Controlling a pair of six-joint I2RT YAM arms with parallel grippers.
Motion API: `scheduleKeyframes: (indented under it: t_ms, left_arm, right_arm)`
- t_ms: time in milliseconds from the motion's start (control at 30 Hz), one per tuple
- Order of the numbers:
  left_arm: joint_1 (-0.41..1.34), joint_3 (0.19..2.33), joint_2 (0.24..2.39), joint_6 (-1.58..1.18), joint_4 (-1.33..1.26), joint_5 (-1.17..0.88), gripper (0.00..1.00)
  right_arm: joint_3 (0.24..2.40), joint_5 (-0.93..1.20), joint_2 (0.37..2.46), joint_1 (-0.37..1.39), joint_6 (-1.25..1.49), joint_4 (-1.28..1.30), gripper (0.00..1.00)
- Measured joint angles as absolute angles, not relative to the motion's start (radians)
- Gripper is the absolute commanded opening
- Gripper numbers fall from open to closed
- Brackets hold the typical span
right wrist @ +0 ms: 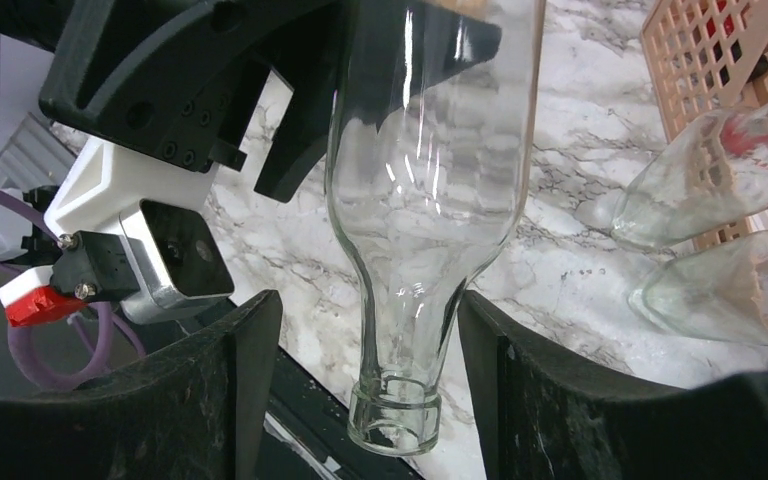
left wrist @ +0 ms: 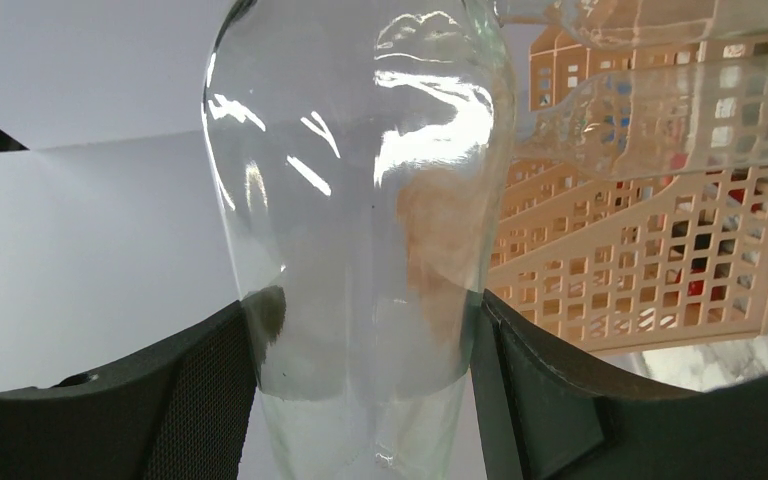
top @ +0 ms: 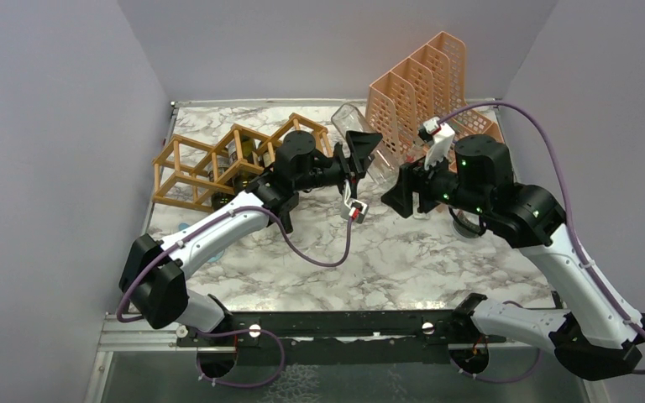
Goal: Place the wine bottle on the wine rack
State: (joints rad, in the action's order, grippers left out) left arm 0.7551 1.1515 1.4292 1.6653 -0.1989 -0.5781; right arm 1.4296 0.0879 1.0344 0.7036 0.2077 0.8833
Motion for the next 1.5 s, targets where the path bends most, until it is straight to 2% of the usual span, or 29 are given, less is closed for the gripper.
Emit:
scheduleKeyframes:
  t_ms: [167,433,667,967,1300,1367,1500]
  left_arm:
    - [0.755,1.179,1.430,1.749,-0.139,-0.574,0.00]
    - [0.755,1.179,1.430,1.784,-0.079,-0.573,0.00]
    - [0.756,1.174,1.430,1.800,-0.064,-0.568,0.00]
    - [0.765,1.166,1.433,1.800,0.048,-0.545,0.00]
    - [0.768,1.354,1.481,1.704,0.388,-0.508,0.00]
    - [0.772,1.402,1.494,1.698,0.450,-0.507,0.00]
    - [0.774,1.441,1.510,1.687,0.535,-0.504,0.00]
  right_arm:
    - [1.402,0.109,1.049,0.703,0.208,0.884,0.66]
    - [1.326,0.114,1.094,0.703,0.209,0.855,0.60]
    - [1.268,0.102,1.096,0.703,0.210,0.782,0.72]
    - [1.149,0.053,1.053,0.703,0.161,0.635,0.75]
    - [1.131,0.051,1.064,0.705,0.042,0.567,0.75]
    - [1.131,0.072,1.076,0.705,0.033,0.564,0.73]
    - [1.124,0.100,1.092,0.705,0.025,0.541,0.63]
